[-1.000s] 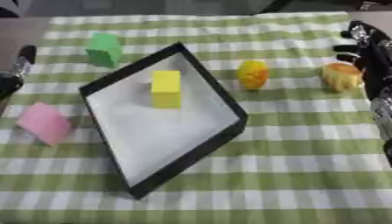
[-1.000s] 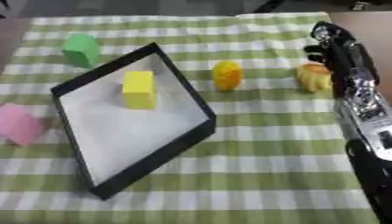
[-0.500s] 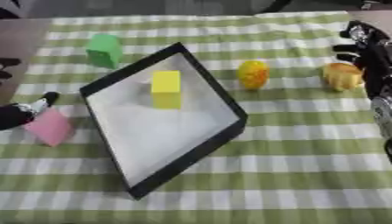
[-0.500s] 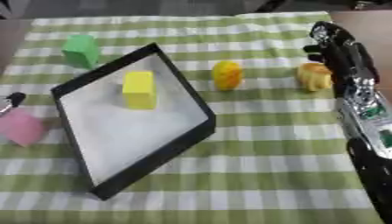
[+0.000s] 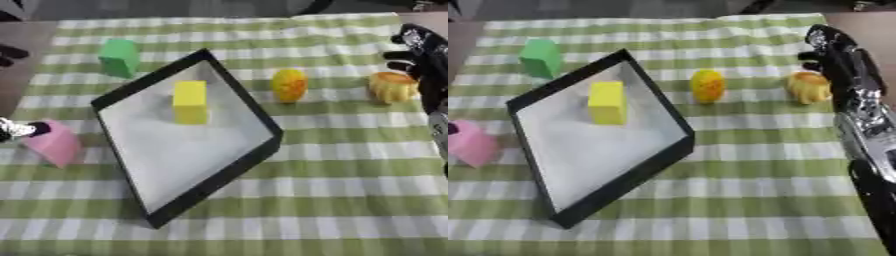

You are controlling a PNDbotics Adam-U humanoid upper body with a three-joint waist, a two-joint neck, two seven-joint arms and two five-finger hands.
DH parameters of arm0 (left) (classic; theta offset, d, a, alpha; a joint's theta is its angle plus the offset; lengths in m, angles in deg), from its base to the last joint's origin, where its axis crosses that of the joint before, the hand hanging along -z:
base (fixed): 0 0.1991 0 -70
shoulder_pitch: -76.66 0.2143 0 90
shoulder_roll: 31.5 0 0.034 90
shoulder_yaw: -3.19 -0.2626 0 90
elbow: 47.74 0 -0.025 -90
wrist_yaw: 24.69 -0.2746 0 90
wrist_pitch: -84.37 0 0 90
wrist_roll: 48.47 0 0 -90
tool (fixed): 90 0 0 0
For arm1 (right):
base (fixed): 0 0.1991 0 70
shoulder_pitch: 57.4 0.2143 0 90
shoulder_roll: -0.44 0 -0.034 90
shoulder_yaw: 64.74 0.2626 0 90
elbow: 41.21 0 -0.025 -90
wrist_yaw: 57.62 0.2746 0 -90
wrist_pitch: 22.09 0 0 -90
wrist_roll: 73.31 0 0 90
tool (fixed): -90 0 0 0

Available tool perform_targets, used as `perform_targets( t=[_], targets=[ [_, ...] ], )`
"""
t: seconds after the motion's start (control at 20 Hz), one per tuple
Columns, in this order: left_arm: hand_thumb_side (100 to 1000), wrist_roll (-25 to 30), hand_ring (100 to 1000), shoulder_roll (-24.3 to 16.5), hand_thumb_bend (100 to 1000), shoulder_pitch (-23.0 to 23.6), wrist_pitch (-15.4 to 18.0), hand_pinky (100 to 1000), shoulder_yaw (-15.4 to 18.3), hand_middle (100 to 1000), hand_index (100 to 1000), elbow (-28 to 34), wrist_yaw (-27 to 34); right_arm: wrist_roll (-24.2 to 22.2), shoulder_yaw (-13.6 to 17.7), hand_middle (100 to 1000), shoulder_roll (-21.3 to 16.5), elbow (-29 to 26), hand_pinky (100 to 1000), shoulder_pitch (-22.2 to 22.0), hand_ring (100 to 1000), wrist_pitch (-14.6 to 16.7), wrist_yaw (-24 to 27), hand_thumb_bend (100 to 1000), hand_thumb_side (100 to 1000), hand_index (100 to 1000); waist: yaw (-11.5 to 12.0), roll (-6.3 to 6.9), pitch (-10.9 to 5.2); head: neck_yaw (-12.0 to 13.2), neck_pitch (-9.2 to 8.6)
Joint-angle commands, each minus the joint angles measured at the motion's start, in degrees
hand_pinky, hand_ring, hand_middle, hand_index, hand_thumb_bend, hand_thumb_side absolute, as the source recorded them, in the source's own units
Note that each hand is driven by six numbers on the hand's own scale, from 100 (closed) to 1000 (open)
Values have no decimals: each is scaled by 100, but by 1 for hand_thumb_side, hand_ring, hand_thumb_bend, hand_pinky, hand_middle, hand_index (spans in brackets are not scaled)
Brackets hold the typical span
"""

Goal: Pick up objects on the table and place them in the box.

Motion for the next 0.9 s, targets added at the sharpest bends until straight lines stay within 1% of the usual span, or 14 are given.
perform_targets(
  t=[0.05,0.1,0.15,0.2,0.3,0.35,0.4,0.45,0.6,0.75,0.9],
  targets=[
    [100,304,858,-308,715,-136,-68,858,27,777,857,31,-27,-23,10,769,-138,-63,777,96,712,5,-37,100,662,872,-10,27,-196,41,-13],
    [100,396,854,-304,714,-170,-66,860,15,775,849,-19,-105,-25,8,769,-138,-64,777,97,712,5,-37,100,662,872,-15,28,-197,45,-13],
    [100,680,853,-289,714,-235,-38,865,47,775,831,-77,-210,-24,10,768,-140,-63,777,95,712,4,-36,100,662,872,-14,28,-201,43,-13],
    [100,1389,849,-266,711,-395,34,867,212,770,812,-144,-450,-20,15,768,-145,-60,777,84,712,5,-35,100,662,872,2,29,-210,28,-13],
    [100,3072,840,-188,713,-781,346,865,701,753,790,-186,-1305,-6,31,768,-159,-55,777,53,712,8,-32,100,662,871,49,29,-227,-13,-13],
    [100,3623,828,-129,713,-916,546,858,894,738,781,-167,-1724,2,38,768,-166,-54,777,40,712,10,-30,100,662,871,69,28,-232,-28,-13],
    [100,3926,820,-80,712,-1001,730,853,1019,727,777,-154,-2023,8,42,768,-172,-52,777,30,712,11,-29,100,662,871,84,28,-234,-36,-13],
    [100,4076,800,-47,709,-1051,881,835,1085,702,768,-154,-2220,11,44,768,-176,-50,777,24,712,10,-29,100,663,871,93,29,-235,-38,-13],
    [100,4215,795,5,703,-1140,1269,832,1048,721,777,-204,-2552,9,38,768,-175,-53,777,25,712,10,-29,100,662,871,97,31,-238,-10,-13],
    [100,4342,787,51,697,-1209,1448,826,918,721,786,-334,-2536,3,32,767,-170,-54,777,27,711,8,-30,100,663,870,87,28,-238,15,-13],
    [100,4501,792,65,688,-1216,1528,826,764,742,808,-494,-2417,7,32,766,-173,-54,777,29,709,7,-30,100,662,870,72,32,-234,40,-13]
  ],
)
